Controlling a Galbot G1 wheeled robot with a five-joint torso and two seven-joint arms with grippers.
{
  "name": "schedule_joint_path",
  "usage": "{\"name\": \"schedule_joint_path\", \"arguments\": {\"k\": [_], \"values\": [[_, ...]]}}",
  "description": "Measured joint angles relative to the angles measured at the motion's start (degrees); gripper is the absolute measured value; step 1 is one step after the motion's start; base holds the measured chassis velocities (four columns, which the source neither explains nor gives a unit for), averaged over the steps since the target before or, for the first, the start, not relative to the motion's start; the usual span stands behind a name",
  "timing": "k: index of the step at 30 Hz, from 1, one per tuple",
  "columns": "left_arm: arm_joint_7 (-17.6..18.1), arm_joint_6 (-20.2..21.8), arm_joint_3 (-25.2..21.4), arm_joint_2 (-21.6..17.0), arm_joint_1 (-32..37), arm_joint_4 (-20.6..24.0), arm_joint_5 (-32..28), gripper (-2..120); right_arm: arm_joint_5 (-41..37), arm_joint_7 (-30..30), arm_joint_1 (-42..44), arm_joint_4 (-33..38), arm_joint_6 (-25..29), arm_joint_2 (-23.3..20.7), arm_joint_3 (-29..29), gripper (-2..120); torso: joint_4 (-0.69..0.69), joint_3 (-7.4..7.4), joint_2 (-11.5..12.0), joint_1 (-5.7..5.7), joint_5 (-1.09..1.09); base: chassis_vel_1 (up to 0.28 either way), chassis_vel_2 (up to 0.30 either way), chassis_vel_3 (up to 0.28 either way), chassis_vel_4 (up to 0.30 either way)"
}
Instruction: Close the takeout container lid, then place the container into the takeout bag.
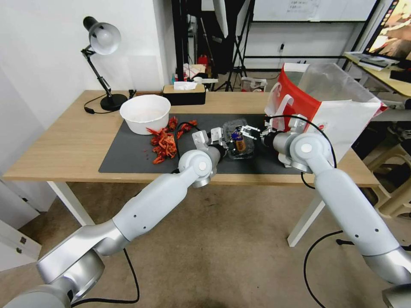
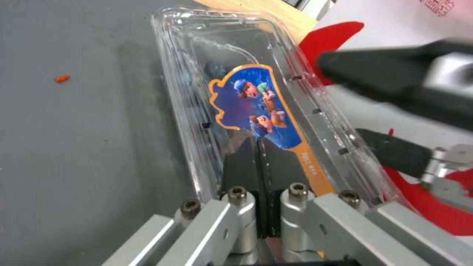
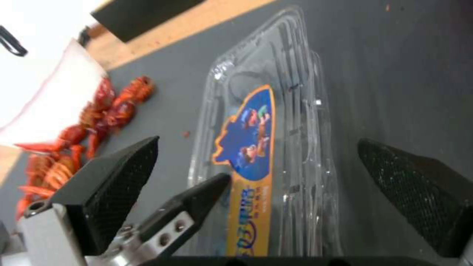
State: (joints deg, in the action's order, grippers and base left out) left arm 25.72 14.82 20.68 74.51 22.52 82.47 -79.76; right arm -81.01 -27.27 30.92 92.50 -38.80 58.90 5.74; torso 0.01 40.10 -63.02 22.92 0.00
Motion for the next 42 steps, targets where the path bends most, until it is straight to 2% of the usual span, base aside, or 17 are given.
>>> {"name": "schedule_joint_path", "arguments": {"k": [42], "values": [[0.1,-0.2,0.5,-0.1,-0.4,1.4,-0.1,0,0.9,1.2,-5.4,-8.2,-2.7,2.9,-3.6,100,-0.01,0.00,0.0,0.00,0.00,0.000,0.000,0.000,0.000]]}}
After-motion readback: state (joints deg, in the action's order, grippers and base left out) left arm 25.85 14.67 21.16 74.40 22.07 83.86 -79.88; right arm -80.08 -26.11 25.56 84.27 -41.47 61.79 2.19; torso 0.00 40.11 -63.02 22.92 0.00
